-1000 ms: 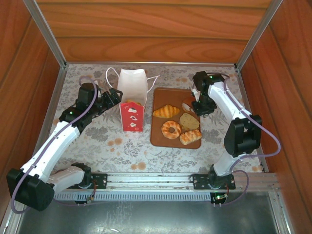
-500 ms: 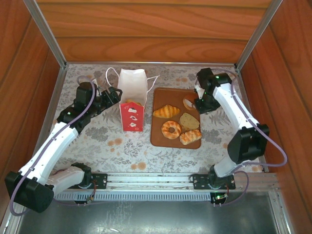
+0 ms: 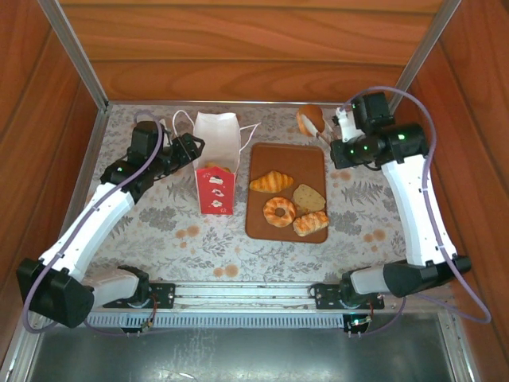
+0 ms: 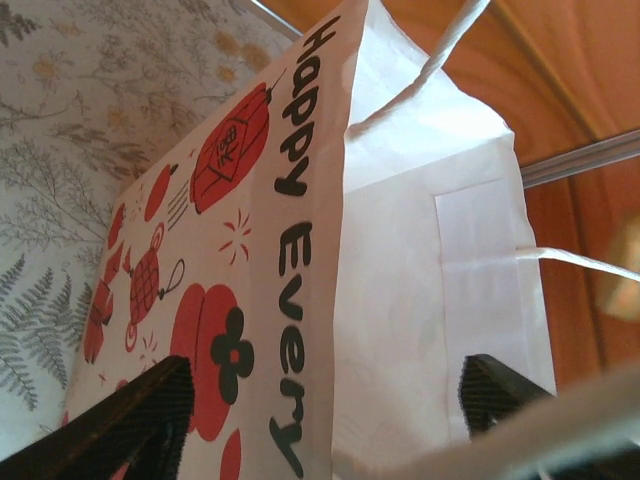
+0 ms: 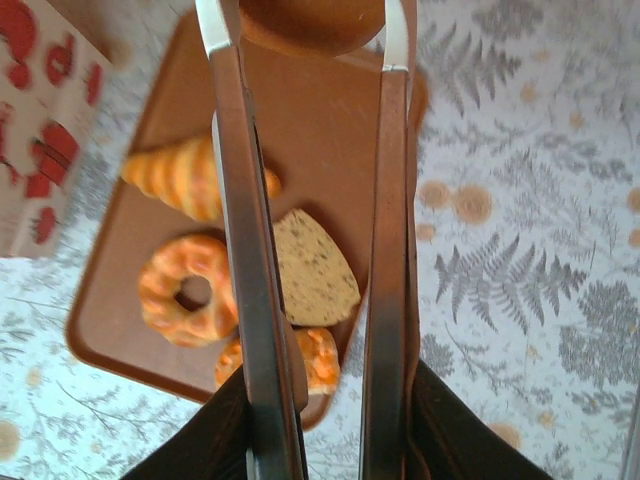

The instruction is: Place the fake bread into the paper bag

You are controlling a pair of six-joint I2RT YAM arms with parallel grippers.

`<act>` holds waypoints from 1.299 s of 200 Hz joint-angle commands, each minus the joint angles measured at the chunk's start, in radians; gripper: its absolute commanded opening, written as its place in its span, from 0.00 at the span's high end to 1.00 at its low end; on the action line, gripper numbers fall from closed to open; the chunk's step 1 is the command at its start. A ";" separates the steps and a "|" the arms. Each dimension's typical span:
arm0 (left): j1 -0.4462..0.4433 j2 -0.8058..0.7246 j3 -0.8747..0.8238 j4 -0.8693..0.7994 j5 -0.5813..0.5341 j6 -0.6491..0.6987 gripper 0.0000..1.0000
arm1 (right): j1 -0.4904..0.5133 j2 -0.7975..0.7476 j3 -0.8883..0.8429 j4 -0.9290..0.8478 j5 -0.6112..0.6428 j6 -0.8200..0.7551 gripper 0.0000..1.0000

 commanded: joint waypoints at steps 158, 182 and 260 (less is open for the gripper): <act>-0.007 0.063 0.065 0.021 -0.036 -0.009 0.89 | 0.515 0.187 0.282 0.075 -0.004 0.098 0.67; -0.007 0.058 0.056 0.021 -0.044 -0.007 0.90 | 0.522 0.238 0.281 0.055 0.035 0.093 0.66; -0.007 0.038 0.036 0.021 -0.050 -0.009 0.90 | 0.526 0.388 0.354 -0.076 0.190 0.070 0.55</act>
